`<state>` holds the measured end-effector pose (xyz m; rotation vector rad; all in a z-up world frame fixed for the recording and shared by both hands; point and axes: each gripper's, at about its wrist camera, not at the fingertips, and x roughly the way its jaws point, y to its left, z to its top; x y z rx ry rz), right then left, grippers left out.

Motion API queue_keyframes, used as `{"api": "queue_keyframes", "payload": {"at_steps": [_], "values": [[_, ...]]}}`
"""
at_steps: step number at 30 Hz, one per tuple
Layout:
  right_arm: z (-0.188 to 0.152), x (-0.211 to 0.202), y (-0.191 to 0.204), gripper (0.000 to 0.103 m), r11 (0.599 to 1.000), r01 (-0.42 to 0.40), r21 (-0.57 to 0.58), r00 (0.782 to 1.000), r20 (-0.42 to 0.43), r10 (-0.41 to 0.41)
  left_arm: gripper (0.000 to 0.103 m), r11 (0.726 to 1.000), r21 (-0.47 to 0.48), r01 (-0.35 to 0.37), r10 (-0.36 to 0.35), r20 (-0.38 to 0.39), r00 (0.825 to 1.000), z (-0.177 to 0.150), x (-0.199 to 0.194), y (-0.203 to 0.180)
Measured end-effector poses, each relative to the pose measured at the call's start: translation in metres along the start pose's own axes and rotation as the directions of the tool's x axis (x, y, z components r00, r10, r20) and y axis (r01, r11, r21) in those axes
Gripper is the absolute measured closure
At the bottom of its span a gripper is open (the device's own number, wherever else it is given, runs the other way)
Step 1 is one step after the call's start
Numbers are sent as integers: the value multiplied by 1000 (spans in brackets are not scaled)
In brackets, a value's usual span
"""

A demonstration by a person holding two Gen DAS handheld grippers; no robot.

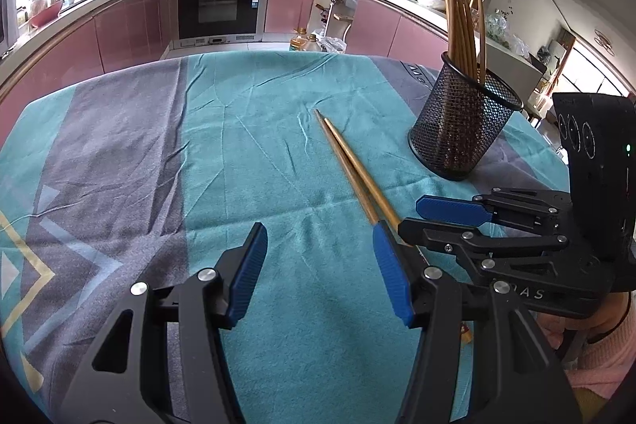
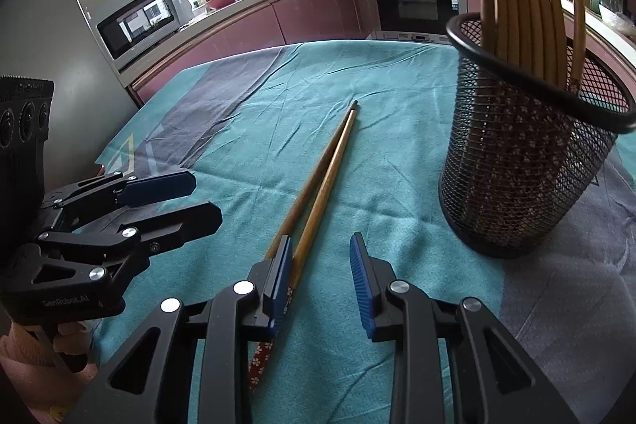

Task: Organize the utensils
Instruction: 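Withdraw both open tools toward the last two chopsticks on the cloth, then close the left tool on one chopstick while the right tool grasps the other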

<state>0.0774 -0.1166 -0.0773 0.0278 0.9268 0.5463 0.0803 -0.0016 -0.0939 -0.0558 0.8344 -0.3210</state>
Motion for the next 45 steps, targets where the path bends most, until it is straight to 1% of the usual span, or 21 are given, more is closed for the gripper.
{"api": "queue_keyframes", "payload": {"at_steps": [10, 21, 28, 35, 37, 38, 40, 42, 45], "values": [[9, 2, -6, 76, 1000, -5, 14, 1000, -10, 5, 51, 998, 57, 18, -16, -31, 999, -1, 16, -17], [20, 11, -11, 76, 1000, -2, 20, 1000, -15, 3, 53, 995, 96, 34, -29, -60, 998, -5, 25, -28], [20, 10, -16, 81, 1000, 0, 25, 1000, -14, 1, 60, 995, 101, 23, -16, -74, 997, -4, 34, -31], [19, 8, -17, 82, 999, 2, 32, 1000, -15, -1, 65, 996, 87, 14, -7, -78, 997, 0, 38, -29], [19, 7, -18, 82, 999, 1, 34, 1000, -15, -1, 69, 996, 83, 13, -7, -79, 997, 1, 39, -28], [19, 7, -19, 82, 999, 1, 35, 1000, -15, -1, 70, 997, 81, 15, -9, -80, 997, 2, 40, -28], [19, 8, -18, 83, 999, 2, 35, 1000, -15, -2, 77, 997, 73, 26, -20, -84, 996, 3, 41, -26], [19, 8, -18, 83, 999, 2, 34, 1000, -15, -2, 79, 997, 64, 34, -28, -88, 996, 5, 43, -25], [19, 8, -19, 84, 999, 4, 35, 1000, -17, -3, 79, 998, 53, 37, -32, -96, 995, 8, 45, -22]]}}
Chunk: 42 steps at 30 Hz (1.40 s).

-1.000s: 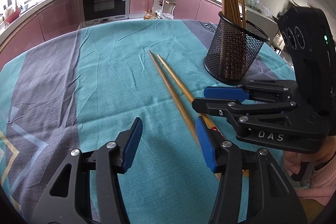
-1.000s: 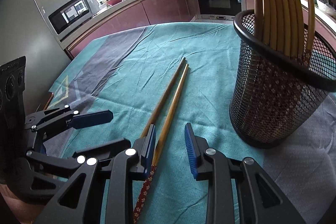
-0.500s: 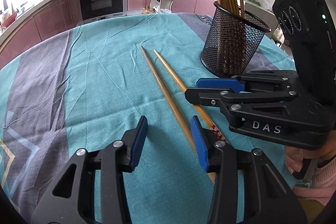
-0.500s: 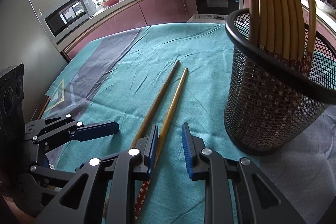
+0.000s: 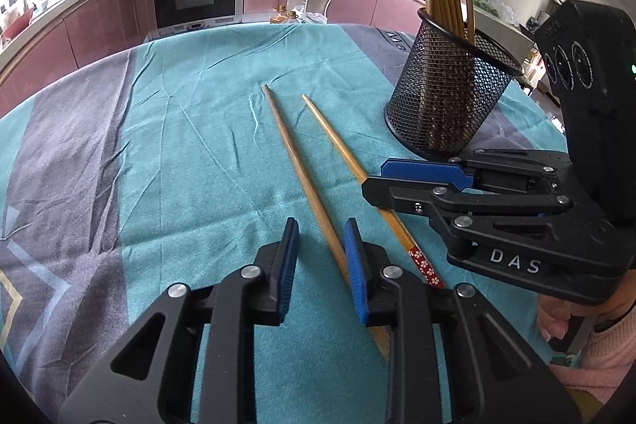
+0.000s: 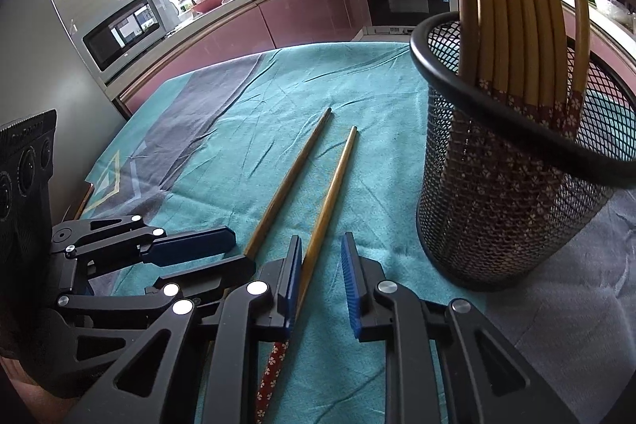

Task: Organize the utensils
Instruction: 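Close the left tool on one chopstick while the right tool grasps the other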

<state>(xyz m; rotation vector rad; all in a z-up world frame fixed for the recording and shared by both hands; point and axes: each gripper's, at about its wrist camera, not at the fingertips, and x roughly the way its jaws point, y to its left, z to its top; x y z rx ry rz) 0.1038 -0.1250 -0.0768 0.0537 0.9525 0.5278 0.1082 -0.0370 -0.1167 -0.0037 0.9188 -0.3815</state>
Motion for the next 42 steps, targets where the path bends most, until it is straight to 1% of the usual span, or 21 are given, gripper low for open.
{"api": "queue_keyframes", "payload": {"at_steps": [9, 14, 16, 21, 23, 25, 30, 35, 39, 42], "values": [[0, 2, 0, 86, 1000, 13, -9, 1000, 2, -13, 79, 1000, -29, -1, 1, -9, 1000, 19, 12, 9], [0, 2, -1, 86, 1000, 16, -11, 1000, 3, -16, 85, 999, -32, -10, 10, -21, 1000, 28, 21, 11], [1, 2, -1, 86, 1000, 19, -13, 1000, 5, -19, 91, 999, -36, -12, 11, -23, 1000, 30, 23, 11], [2, 4, 0, 87, 1000, 22, -11, 1000, 11, -22, 91, 999, -53, -15, 14, -18, 1000, 32, 25, 11], [2, 3, -1, 89, 1000, 21, -3, 1000, 13, -21, 91, 998, -61, -15, 14, -15, 1000, 28, 22, 10], [2, 2, -3, 93, 1000, 14, 8, 1000, 14, -14, 92, 997, -71, -14, 14, -13, 1000, 26, 21, 9], [0, -1, -9, 97, 999, -11, 46, 1000, 19, 10, 94, 995, -95, -13, 12, -10, 1000, 21, 16, 12], [-4, -11, -11, 98, 997, -35, 66, 999, 39, 32, 95, 992, -122, 11, -14, -19, 1000, 12, 10, 12], [-7, -15, -9, 98, 997, -51, 60, 998, 32, 49, 95, 993, -115, 20, -22, -17, 1000, 4, 3, 7], [-10, -13, -6, 98, 998, -50, 47, 999, 15, 49, 95, 996, -93, 17, -19, -24, 1000, 0, 1, 4]]}}
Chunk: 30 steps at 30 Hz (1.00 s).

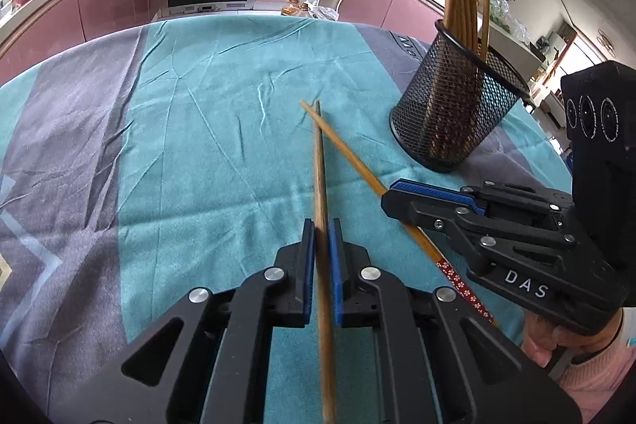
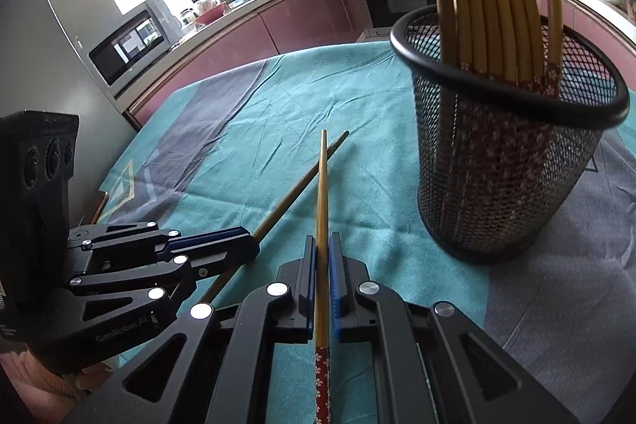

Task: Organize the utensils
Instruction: 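Close the left tool on one chopstick while the right tool grasps the other, then lift both chopsticks off the cloth and tilt them upright with both tools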

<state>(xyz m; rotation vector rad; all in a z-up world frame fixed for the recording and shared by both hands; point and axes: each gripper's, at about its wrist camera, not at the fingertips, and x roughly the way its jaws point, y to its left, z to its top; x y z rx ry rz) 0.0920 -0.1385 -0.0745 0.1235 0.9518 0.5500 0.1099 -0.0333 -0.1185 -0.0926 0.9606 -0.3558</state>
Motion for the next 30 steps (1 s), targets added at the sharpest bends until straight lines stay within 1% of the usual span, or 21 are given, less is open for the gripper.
{"api": "queue_keyframes", "payload": {"at_steps": [3, 6, 8, 13, 14, 15, 16, 24, 30], "values": [[-2, 2, 0, 96, 1000, 8, -10, 1000, -12, -8, 94, 1000, 9, -1, 1, -5, 1000, 0, 2, -2], [-2, 2, 1, 96, 999, 24, -25, 1000, -13, -24, 89, 1000, 26, -12, 12, 1, 1000, 3, 4, -4], [-2, 3, 3, 96, 999, 33, -42, 999, -15, -33, 89, 999, 38, -27, 27, 2, 1000, 6, 7, -6], [-3, 4, 6, 97, 996, 55, -65, 998, -7, -55, 89, 998, 51, -46, 46, 11, 999, 7, 10, -8], [-3, 5, 8, 97, 996, 57, -68, 998, -6, -58, 91, 997, 53, -52, 52, 14, 999, 7, 10, -9], [-3, 6, 9, 96, 996, 60, -72, 998, -5, -60, 95, 997, 54, -56, 55, 15, 998, 8, 11, -11], [-3, 6, 10, 97, 995, 62, -73, 998, -4, -62, 95, 997, 52, -58, 57, 17, 998, 7, 11, -11], [-2, 0, 6, 97, 998, 44, -47, 999, 12, -43, 95, 998, 25, -50, 50, 33, 998, 7, 5, -10], [0, -16, 4, 97, 999, 12, -36, 999, 50, -11, 95, 999, 13, -35, 34, 59, 998, 7, -7, -7]]}}
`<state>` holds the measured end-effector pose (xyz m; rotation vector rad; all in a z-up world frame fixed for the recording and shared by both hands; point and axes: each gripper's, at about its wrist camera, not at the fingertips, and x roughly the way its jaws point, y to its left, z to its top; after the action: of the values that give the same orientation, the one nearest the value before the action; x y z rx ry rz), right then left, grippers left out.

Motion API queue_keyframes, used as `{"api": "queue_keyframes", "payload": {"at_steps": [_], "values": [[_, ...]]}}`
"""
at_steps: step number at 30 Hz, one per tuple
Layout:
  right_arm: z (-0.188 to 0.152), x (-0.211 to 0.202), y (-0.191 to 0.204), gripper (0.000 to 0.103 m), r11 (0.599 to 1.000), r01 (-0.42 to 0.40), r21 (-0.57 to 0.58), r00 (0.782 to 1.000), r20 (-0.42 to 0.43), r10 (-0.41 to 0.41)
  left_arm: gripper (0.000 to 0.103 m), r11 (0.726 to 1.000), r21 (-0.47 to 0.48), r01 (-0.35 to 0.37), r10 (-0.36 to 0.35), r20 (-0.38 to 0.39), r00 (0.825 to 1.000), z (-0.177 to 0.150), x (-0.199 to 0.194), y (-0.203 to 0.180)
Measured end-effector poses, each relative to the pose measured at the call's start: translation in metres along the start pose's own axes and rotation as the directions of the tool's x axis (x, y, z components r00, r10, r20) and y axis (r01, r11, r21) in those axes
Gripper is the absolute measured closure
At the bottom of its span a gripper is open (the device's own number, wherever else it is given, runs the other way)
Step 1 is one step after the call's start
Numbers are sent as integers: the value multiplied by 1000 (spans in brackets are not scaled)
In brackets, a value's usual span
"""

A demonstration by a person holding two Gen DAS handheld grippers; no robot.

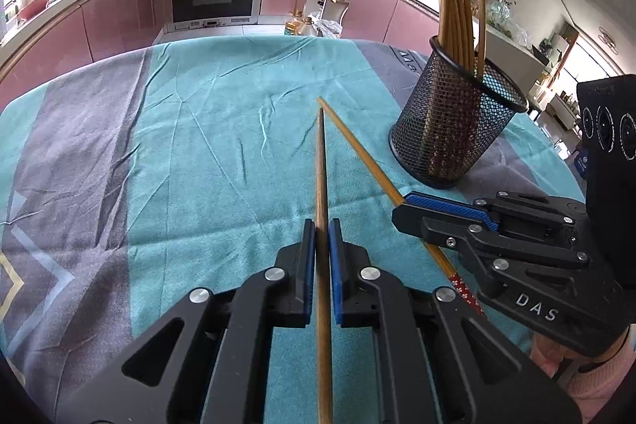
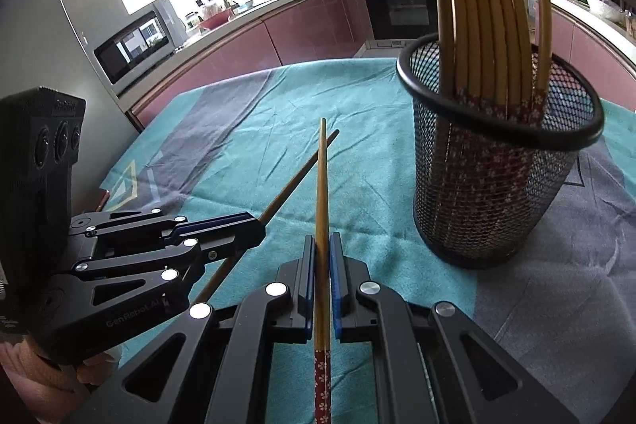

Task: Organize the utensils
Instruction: 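Lift both chopsticks off the cloth and tilt them upright with both tools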

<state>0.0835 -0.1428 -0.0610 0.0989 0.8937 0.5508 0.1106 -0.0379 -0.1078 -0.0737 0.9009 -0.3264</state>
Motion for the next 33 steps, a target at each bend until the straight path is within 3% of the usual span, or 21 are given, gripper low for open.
{"api": "queue_keyframes", "payload": {"at_steps": [33], "values": [[2, -51, -4, 97, 998, -62, 8, 992, 108, 61, 95, 997, -1, 77, -76, 96, 992, -2, -65, -2]]}}
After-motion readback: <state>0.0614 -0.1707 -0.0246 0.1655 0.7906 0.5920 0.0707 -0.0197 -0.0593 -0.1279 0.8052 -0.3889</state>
